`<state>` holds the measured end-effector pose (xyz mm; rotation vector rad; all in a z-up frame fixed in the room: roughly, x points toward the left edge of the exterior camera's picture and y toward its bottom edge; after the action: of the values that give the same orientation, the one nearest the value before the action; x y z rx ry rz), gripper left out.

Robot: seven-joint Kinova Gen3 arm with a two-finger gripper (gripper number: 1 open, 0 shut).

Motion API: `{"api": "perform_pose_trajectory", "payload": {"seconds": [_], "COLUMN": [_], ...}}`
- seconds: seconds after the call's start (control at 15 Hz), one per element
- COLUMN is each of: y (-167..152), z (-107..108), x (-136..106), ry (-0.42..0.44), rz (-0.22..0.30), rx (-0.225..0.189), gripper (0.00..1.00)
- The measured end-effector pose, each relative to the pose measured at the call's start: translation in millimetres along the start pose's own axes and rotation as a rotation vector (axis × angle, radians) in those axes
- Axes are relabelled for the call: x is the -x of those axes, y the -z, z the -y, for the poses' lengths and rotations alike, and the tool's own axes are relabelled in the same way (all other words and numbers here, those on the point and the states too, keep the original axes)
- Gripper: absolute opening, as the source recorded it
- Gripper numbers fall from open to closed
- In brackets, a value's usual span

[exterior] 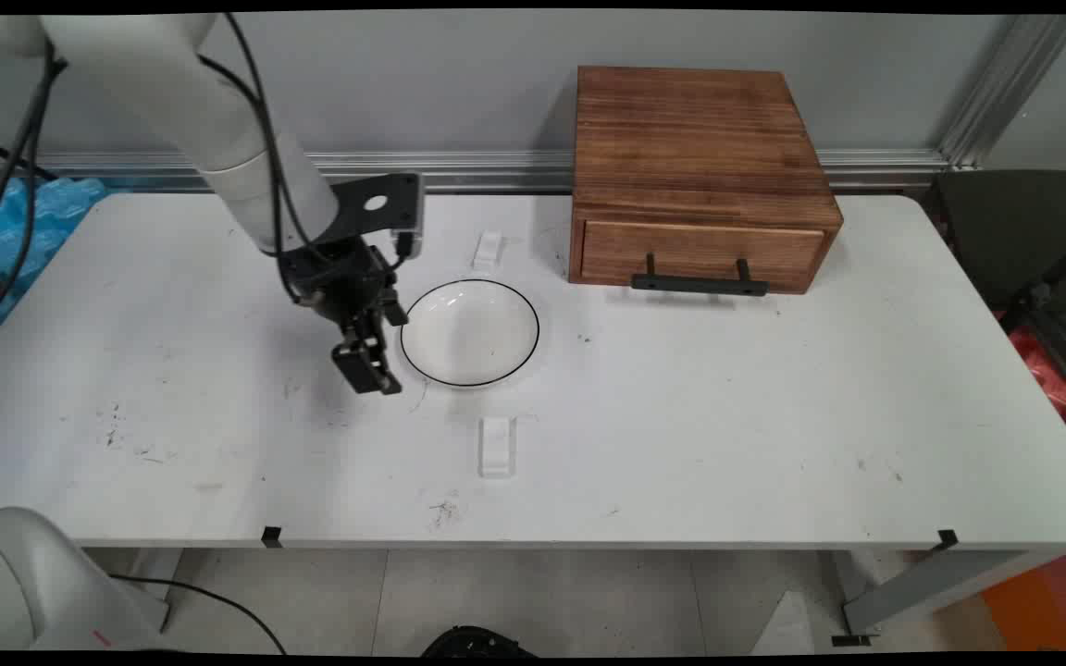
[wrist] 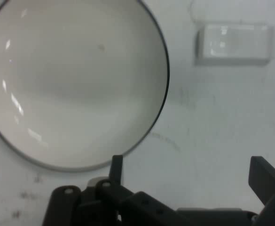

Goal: Open the drawer

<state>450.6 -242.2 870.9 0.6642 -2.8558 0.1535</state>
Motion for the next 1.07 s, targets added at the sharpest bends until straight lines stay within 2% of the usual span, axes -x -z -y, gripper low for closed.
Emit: {"api": "perform_pose_trajectory", "payload": {"seconds": [0.4, 1.07], "y": [-5, -12], "z": [2, 12], "x": [-48, -101], "ry": [-0.03, -0.063], "rz": [-0.044, -0.088], "rx": [-0.009, -0.036], "gripper": [1.0, 1.0]}}
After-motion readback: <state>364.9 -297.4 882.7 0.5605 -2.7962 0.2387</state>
